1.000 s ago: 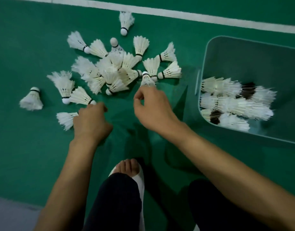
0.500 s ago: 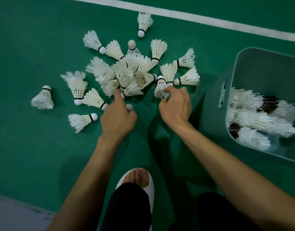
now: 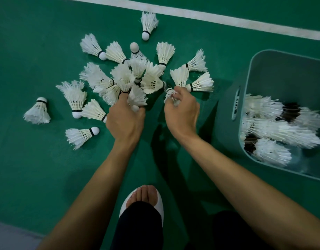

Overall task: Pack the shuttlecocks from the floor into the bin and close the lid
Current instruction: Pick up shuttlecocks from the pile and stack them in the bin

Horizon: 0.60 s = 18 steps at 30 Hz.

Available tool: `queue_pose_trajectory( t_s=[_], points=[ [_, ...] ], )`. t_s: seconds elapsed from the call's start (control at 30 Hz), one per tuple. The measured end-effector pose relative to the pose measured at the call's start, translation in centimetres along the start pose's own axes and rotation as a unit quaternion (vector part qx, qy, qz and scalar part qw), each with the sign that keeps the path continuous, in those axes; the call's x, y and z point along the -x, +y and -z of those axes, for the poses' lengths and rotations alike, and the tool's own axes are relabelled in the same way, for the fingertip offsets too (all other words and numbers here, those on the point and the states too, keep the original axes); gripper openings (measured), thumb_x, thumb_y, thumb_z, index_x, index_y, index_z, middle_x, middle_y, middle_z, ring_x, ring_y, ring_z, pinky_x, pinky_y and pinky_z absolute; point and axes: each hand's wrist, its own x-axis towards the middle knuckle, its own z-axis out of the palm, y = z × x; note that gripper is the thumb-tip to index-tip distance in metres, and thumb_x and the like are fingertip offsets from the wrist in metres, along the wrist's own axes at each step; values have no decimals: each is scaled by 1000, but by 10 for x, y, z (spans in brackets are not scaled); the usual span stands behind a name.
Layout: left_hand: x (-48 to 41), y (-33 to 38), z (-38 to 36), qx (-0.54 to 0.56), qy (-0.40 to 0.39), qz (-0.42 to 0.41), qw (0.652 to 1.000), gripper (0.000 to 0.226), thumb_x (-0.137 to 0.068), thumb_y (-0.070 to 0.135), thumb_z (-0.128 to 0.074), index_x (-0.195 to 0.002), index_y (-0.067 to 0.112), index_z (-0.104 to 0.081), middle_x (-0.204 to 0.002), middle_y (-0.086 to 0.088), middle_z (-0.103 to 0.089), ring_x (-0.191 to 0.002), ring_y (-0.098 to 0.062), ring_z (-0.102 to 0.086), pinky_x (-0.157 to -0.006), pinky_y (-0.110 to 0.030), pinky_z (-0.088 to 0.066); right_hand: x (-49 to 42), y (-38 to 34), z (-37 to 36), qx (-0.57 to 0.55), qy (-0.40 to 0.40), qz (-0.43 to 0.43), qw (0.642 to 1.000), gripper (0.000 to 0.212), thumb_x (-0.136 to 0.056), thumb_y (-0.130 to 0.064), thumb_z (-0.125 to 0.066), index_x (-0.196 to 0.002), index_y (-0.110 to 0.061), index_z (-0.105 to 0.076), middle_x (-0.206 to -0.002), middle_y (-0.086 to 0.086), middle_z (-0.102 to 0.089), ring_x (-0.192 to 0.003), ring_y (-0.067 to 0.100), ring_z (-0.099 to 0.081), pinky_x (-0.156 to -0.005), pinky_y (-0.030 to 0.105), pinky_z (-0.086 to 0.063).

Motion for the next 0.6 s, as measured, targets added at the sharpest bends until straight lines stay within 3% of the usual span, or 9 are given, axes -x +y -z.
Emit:
queue_pose_trajectory(
  t_s=[0.1,0.17,0.3,0.4,0.5,0.6],
  points=[
    [10,8,19,21,16,2,1000,23,-73,39,-61,-88,21,-61,-72,-6,-67,-73,-36,-63,-61,-34,-48,12,-14,14,49,69,113,990,32,-86,-32,-67,-113,-16,-74,-96,2,-78,-86,26,-72,-74,36,-55],
    [17,20,34,50,22,-12,998,27,-73,44,-65,-78,20,-54,-62,-1,-61,-65,-32,-59,-55,-31,-41,18,-27,26,84,102,186,974,27,-85,-32,-71,-106,-16,-75,-87,0,-76,-80,24,-70,-64,33,-52],
    [44,69,67,109,32,-89,990,38,-78,58,-57,-79,21,-54,-60,1,-58,-59,-26,-53,-51,-30,-34,26,-56,71,131,185,274,934,21,-81,-25,-76,-100,-15,-77,-80,-2,-74,-82,23,-63,-55,25,-36],
    [72,110,84,131,25,-145,980,42,-76,62,-51,-82,20,-56,-61,0,-59,-60,-27,-54,-51,-32,-40,30,-71,124,118,232,264,929,13,-82,-23,-73,-93,-18,-78,-76,-3,-72,-80,23,-63,-56,24,-33],
    [99,148,90,125,24,-185,974,29,-75,52,-63,-87,26,-64,-64,4,-65,-65,-22,-65,-54,-34,-50,22,-64,184,125,209,222,944,17,-86,-28,-61,-88,-24,-78,-77,-9,-74,-82,17,-67,-59,29,-49],
    [125,184,89,118,16,-227,967,26,-76,49,-63,-89,28,-67,-67,5,-67,-66,-20,-65,-54,-33,-50,16,-40,244,86,191,156,965,19,-82,-29,-63,-89,-27,-81,-76,-13,-75,-74,7,-70,-70,32,-59]
  ],
)
